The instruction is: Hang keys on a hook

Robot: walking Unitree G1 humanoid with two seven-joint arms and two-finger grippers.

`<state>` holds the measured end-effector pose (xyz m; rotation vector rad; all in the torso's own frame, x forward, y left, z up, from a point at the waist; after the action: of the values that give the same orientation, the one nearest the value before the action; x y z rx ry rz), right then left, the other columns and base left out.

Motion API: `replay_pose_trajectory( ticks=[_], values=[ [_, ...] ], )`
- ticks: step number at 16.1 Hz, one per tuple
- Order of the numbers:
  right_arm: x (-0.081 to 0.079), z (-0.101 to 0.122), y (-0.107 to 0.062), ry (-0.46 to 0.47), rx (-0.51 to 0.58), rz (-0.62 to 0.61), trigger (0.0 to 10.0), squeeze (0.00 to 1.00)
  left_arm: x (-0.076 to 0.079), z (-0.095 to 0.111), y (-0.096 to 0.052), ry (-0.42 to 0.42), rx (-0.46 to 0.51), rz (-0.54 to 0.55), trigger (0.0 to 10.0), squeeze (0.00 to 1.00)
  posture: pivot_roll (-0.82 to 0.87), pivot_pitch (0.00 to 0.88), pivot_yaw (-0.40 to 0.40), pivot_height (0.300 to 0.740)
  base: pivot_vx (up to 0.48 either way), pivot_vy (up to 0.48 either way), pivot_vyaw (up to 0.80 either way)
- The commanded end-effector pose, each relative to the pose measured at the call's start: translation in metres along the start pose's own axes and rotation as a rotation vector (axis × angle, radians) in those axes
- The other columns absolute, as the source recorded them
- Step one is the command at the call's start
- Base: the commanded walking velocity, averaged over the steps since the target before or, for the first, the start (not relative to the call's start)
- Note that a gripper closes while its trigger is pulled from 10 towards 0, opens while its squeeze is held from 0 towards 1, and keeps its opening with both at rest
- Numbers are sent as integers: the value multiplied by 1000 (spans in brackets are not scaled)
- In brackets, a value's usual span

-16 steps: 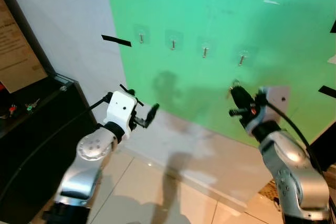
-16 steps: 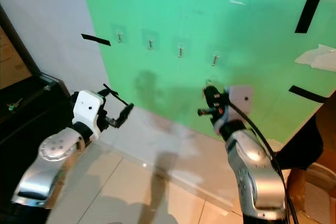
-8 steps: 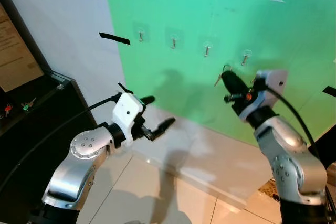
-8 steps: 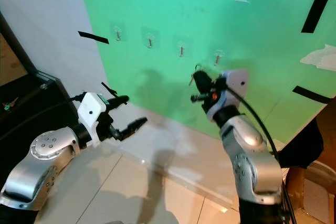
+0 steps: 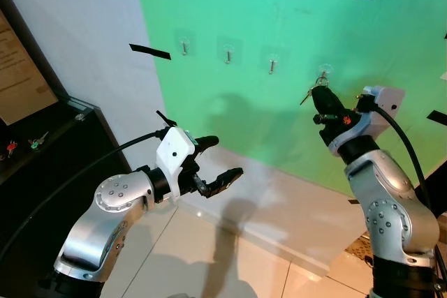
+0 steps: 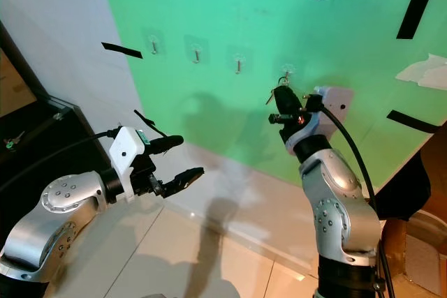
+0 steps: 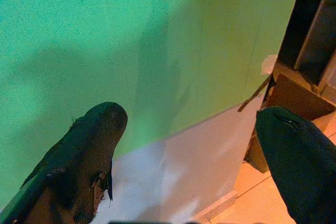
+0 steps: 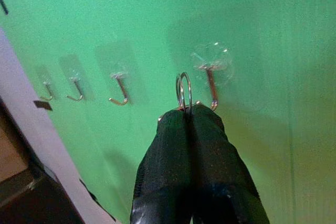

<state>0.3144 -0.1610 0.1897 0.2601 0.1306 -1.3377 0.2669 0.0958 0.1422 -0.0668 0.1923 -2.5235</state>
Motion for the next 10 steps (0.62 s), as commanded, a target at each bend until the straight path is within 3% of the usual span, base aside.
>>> replay_pose_trajectory(
  ticks=[1, 7, 10],
  values=[
    [2, -1, 3, 39, -11, -13, 10000, 0, 1, 4, -1, 14, 2, -17, 10000, 0, -51, 0, 54, 740, 0, 0, 0],
    [5, -3, 10, 110, -20, -26, 10000, 0, 0, 6, 1, 17, -3, -37, 10000, 0, -51, 0, 66, 740, 0, 0, 0],
    [14, -5, 14, 180, -20, -88, 10000, 0, 1, 7, -1, 16, -5, -40, 10000, 0, -43, 0, 61, 740, 0, 0, 0]
  ],
)
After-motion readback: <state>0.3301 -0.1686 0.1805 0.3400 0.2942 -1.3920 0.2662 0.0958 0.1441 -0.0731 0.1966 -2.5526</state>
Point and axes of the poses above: a point about 5 cm out from each wrist's last joint towards the gripper, its own y axis pointing out of the wrist towards the gripper, its own z axis along the axis of the wrist's last joint, x = y × z, the point moved 3 cm from there along y, pointing out of the wrist towards the gripper, and after that the axes turned 3 degrees about -y, right-handed, at the moved point
